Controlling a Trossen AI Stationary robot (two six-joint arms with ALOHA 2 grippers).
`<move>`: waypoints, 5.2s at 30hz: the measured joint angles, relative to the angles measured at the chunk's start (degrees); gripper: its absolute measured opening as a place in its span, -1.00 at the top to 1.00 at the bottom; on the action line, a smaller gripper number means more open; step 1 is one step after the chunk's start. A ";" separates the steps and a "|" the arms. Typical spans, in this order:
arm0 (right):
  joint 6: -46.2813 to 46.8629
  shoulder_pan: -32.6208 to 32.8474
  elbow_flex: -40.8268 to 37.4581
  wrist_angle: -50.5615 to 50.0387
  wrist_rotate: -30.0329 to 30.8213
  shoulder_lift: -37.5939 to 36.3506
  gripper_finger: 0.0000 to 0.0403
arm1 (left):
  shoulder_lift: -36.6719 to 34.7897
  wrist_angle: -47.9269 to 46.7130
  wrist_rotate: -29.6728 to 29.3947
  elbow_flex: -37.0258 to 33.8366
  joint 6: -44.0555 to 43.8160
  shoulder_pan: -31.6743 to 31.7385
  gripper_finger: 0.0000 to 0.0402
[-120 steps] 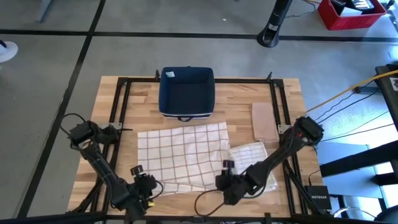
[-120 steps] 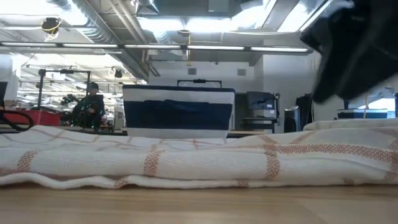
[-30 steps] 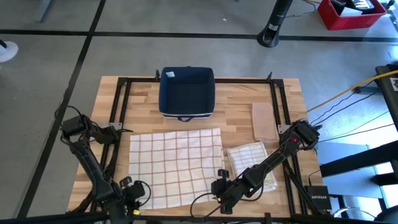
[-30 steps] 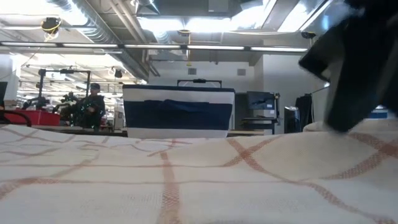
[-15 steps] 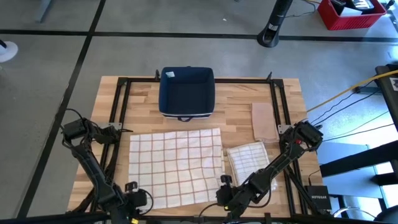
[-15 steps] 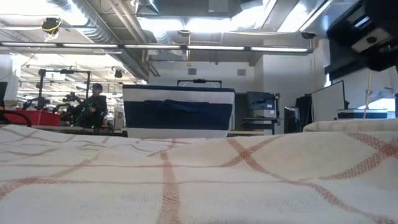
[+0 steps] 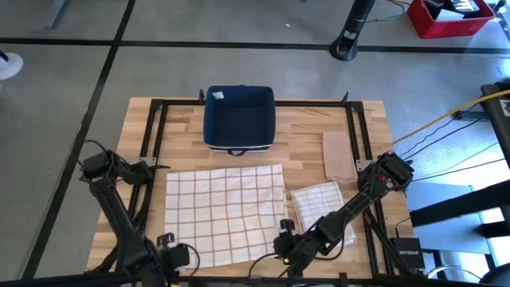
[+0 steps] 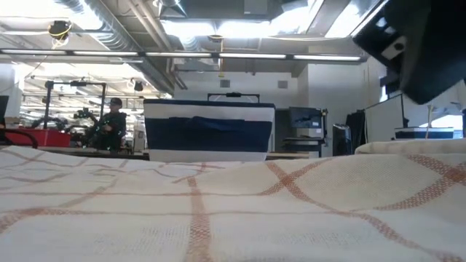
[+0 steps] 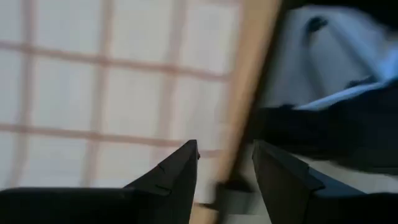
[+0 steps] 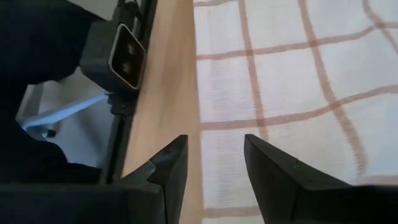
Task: Fold towel
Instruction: Fold the white with brown pattern towel on the table
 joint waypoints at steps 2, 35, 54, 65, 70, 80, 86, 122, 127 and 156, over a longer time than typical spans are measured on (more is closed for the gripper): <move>1.64 0.59 0.00 0.48 -0.02 0.00 0.21 | 0.82 0.32 -1.35 4.05 -0.42 -0.73 0.29; 8.06 2.67 0.00 -0.09 12.12 0.11 0.21 | 15.39 -8.89 -4.35 7.84 -9.19 -6.89 0.18; 5.70 2.61 0.00 -2.53 8.47 -0.20 0.21 | 18.13 -8.28 -4.87 6.50 -8.35 -5.61 0.41; 7.06 7.48 0.02 -3.30 2.10 0.89 0.21 | 18.39 -8.06 -9.60 6.41 -10.76 -6.67 0.96; -2.58 10.25 0.00 -6.30 10.67 3.16 0.21 | 18.41 -7.84 -10.39 6.41 -12.29 -7.28 0.91; -6.75 10.17 0.27 -11.10 15.33 7.37 0.21 | 18.41 -7.86 -11.09 6.41 -12.19 -7.52 0.97; -6.53 10.30 0.22 -11.51 18.46 7.82 0.35 | 18.41 -7.70 -11.50 6.41 -12.19 -7.52 0.95; 8.71 5.43 37.49 -61.60 37.48 5.33 0.98 | 7.21 -38.97 -30.90 25.96 -8.89 -5.24 0.98; 8.72 0.12 37.57 -65.43 37.50 1.88 0.99 | 1.65 -38.94 -35.92 25.91 -0.14 -1.96 0.99; -24.62 -34.00 37.59 -55.71 29.91 -11.40 0.99 | -43.56 -38.77 -43.38 3.75 14.24 10.62 0.99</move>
